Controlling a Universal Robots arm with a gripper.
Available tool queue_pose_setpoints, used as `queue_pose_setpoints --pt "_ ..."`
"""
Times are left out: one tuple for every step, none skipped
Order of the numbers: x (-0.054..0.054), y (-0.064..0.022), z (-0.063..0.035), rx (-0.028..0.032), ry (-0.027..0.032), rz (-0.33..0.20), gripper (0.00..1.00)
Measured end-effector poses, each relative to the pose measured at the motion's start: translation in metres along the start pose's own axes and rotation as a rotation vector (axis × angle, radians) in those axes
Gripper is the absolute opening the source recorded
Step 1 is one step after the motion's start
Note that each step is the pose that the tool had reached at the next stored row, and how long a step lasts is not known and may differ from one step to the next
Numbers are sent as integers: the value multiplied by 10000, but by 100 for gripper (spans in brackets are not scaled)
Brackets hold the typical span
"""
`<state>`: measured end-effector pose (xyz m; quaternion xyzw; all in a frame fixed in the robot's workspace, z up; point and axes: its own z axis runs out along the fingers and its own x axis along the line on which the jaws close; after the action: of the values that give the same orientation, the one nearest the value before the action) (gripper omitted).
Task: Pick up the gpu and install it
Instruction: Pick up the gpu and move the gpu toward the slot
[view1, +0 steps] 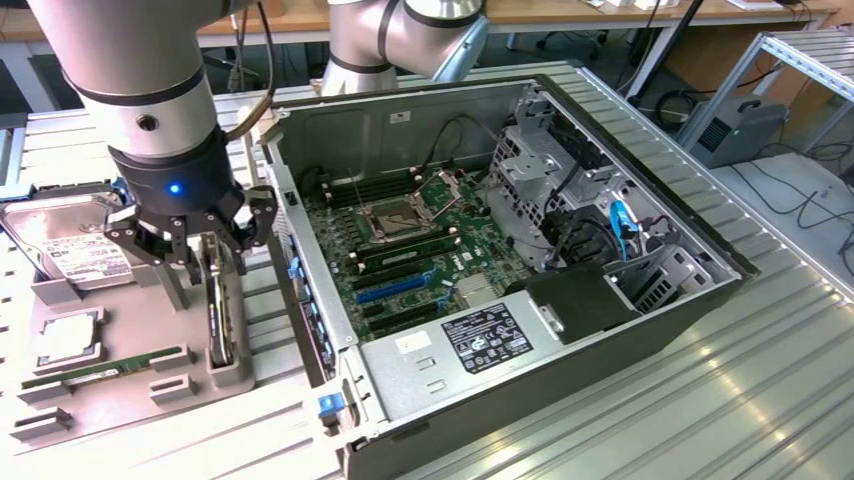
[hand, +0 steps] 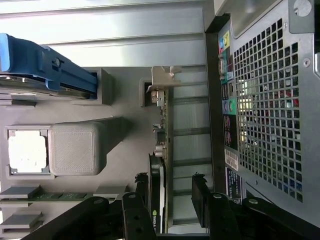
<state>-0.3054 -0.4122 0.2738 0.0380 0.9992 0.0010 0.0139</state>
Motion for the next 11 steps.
queue_pose_setpoints --pt "0 0 5 0 1 0 48" --pt "1 0 11 0 0 0 48" --pt "1 0 15 0 0 0 48" --pt "2 0 19 0 0 0 48" --pt "3 0 24 0 0 1 48" --pt "3 0 29 0 0 0 48" --pt "3 0 33 1 0 1 48" --pt "3 0 38 1 0 0 48" --pt "4 0 42 0 0 0 48" --pt "4 0 46 1 0 0 48" --pt "5 0 50 1 1 0 48"
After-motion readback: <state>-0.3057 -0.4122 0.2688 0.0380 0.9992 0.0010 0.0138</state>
